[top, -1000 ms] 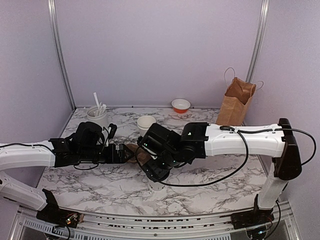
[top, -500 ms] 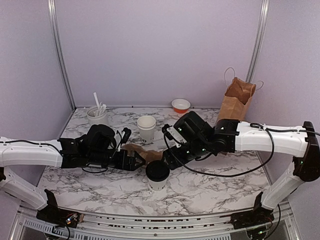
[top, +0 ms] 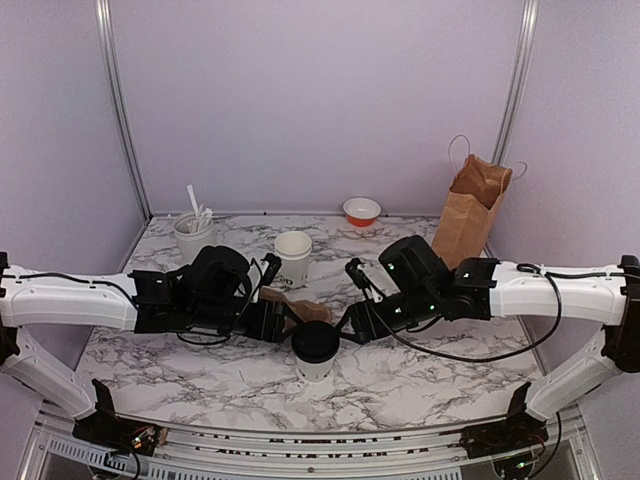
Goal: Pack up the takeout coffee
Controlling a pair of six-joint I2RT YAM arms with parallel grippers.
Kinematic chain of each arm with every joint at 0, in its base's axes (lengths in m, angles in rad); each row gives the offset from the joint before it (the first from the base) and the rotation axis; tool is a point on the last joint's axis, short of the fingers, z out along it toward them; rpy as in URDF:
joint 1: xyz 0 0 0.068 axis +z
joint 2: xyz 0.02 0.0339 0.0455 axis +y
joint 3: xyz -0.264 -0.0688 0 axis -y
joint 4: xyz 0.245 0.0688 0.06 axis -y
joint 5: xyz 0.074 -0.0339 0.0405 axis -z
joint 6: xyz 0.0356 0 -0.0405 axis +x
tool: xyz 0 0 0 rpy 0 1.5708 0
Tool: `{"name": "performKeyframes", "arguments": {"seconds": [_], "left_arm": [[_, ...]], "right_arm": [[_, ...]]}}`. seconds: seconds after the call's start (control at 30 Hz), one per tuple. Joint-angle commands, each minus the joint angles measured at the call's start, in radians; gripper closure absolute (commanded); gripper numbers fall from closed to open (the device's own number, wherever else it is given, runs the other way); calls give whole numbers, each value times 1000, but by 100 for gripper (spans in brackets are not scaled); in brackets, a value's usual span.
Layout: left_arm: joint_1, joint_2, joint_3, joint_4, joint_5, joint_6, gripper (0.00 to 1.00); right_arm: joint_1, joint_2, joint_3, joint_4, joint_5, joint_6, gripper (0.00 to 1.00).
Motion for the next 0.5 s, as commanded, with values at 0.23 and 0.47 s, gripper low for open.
{"name": "performKeyframes", "arguments": {"seconds": [0.23, 0.47], "left_arm": [[-38, 61, 96, -118, -73, 59, 39], [-49, 88, 122, -134, -82, 74, 41]], "right_arm": [[-35, -14, -44, 109, -47, 45, 46], [-39, -8, -65, 133, -60, 59, 49]]}}
